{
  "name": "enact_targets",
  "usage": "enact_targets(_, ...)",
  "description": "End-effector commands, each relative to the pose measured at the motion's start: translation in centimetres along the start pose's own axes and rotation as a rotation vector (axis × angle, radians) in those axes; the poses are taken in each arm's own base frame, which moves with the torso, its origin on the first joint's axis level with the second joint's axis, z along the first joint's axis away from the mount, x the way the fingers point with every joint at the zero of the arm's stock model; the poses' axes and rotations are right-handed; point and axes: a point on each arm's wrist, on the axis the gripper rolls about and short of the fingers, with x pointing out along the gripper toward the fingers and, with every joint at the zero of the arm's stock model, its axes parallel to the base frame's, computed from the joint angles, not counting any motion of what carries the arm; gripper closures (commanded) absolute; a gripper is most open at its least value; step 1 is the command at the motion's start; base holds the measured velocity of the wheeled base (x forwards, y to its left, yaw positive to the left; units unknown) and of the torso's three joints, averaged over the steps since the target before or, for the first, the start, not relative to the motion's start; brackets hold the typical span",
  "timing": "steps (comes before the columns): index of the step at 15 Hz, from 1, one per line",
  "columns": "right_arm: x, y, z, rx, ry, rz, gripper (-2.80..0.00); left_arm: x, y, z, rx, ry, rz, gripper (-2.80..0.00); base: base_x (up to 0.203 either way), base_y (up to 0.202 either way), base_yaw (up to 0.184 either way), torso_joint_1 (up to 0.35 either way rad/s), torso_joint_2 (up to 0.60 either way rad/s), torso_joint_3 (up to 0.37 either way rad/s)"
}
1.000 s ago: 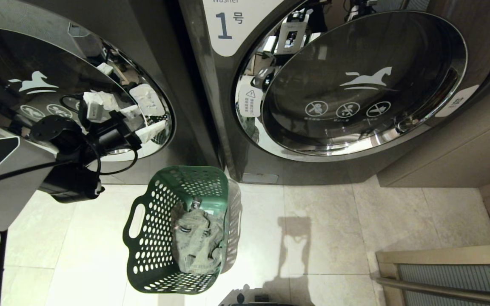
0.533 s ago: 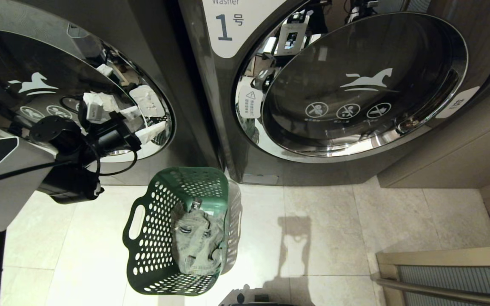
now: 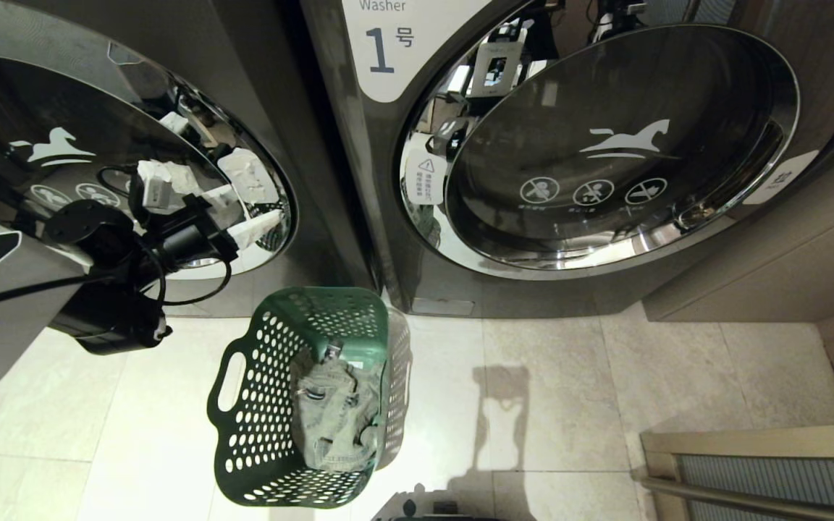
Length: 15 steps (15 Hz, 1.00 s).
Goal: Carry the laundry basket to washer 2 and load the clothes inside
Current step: Open the lid of the washing machine
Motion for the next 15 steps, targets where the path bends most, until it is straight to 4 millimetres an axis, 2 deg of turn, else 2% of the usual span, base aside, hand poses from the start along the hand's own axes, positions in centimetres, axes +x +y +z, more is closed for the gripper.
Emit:
enact_targets(1, 0.0, 0.0, 0.0, -0.001, 0.004, 0.001, 0.0, 2.1, -2.0, 0.2, -0.022, -0.012, -0.067, -2.8, 0.0, 0.0, 0.0, 0.0, 0.0, 0.0)
enact_targets(9, 0.0, 0.0, 0.0, -0.001, 0.004, 0.001, 0.0, 1.7, -2.6, 0.2, -0.04, 0.001, -0.069, -2.8, 0.0, 0.0, 0.0, 0.0, 0.0, 0.0)
enact_targets(15, 0.0, 0.0, 0.0, -0.001, 0.004, 0.001, 0.0, 0.9, -3.6, 0.9, -0.059, 0.018, -0.064, -2.8, 0.0, 0.0, 0.0, 0.0, 0.0, 0.0)
